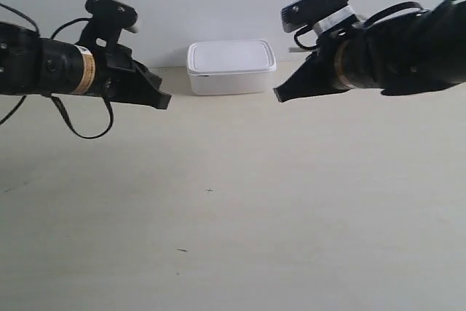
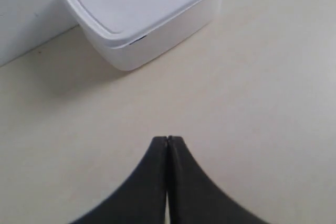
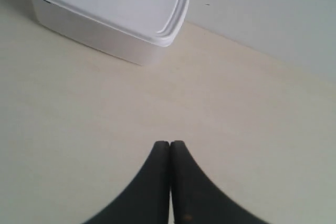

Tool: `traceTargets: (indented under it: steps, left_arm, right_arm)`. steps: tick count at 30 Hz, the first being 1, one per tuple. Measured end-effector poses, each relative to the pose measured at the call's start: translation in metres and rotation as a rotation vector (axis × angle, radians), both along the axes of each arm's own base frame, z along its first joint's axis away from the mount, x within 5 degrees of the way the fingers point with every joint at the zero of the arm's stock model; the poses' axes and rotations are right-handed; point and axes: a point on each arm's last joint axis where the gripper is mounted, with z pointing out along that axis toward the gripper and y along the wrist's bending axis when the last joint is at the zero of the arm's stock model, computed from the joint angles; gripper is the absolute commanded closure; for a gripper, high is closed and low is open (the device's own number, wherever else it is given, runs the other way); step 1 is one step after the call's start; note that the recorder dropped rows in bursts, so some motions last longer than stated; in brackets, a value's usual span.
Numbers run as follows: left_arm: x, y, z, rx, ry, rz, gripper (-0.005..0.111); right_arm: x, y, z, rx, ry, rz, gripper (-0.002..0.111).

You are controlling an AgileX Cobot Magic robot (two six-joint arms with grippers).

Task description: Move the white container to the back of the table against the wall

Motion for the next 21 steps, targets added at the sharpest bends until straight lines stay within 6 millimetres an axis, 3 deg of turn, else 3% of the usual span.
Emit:
traceTargets:
  steps: [6,10,16,21]
  left_arm:
    - [-0.058,0.001,0.029,-0.057,-0.019,0.018,0.107]
    - [-0.094,0.008,0.038,-0.152,0.002,0.082,0.107]
    - [-0.145,0.022,0.038,-0.251,0.035,0.153,0.107]
    - [-0.205,0.037,0.025,-0.358,0.073,0.224,0.107]
  right_arm:
    - [-0.052,-0.016,0.031,0.147,-0.019,0.027,0.108]
    - [-0.088,-0.027,0.047,0.246,-0.037,0.058,0.108]
    - [-0.138,-0.045,0.066,0.375,-0.09,0.088,0.108]
    - [-0.197,-0.056,0.078,0.55,-0.138,0.241,0.108]
